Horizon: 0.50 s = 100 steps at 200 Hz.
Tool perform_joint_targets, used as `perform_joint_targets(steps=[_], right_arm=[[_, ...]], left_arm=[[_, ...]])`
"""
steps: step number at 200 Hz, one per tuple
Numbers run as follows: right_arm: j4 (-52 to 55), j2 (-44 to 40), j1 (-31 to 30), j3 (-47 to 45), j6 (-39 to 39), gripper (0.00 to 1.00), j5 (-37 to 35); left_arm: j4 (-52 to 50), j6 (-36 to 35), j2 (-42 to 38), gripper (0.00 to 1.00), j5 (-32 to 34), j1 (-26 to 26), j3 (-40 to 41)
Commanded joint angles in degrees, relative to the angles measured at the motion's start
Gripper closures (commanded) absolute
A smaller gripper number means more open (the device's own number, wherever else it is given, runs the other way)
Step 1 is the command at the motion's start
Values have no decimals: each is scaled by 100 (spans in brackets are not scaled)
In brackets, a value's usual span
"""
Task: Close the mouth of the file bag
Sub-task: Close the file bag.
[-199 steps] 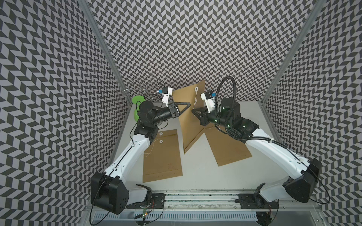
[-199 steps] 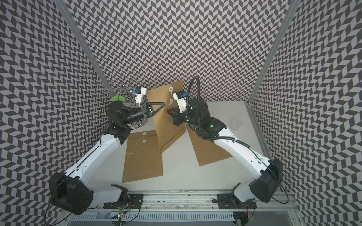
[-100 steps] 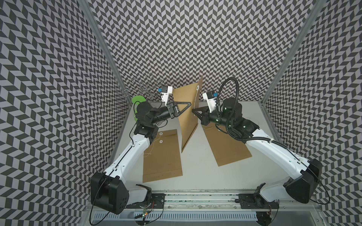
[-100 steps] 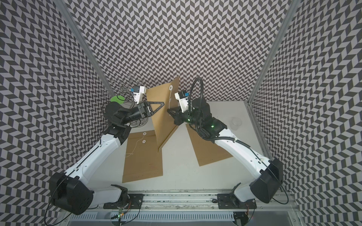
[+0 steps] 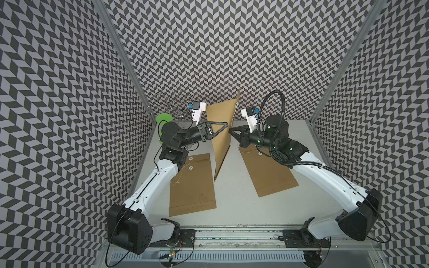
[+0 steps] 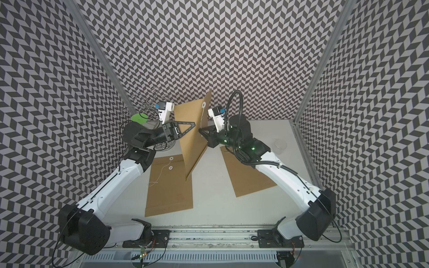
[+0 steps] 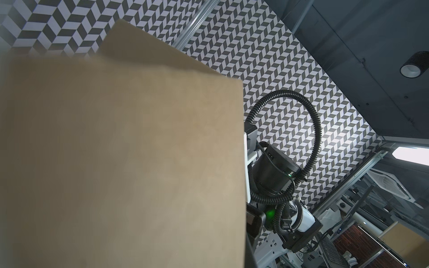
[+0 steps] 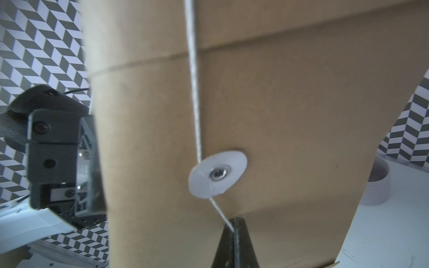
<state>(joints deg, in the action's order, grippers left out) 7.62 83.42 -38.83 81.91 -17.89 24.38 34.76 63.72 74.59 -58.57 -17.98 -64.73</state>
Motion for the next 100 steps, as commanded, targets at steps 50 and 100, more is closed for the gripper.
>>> perform_joint_targets(steps=[50,100], right_arm=[[-215,68,-15,-115,-154,100,424],[-90,90,85,-22,-49,94,226]], left_arm=[[479,-79,-99,100,-281,-140,-240],[470,-79,-116,100,-368,-157,-277]])
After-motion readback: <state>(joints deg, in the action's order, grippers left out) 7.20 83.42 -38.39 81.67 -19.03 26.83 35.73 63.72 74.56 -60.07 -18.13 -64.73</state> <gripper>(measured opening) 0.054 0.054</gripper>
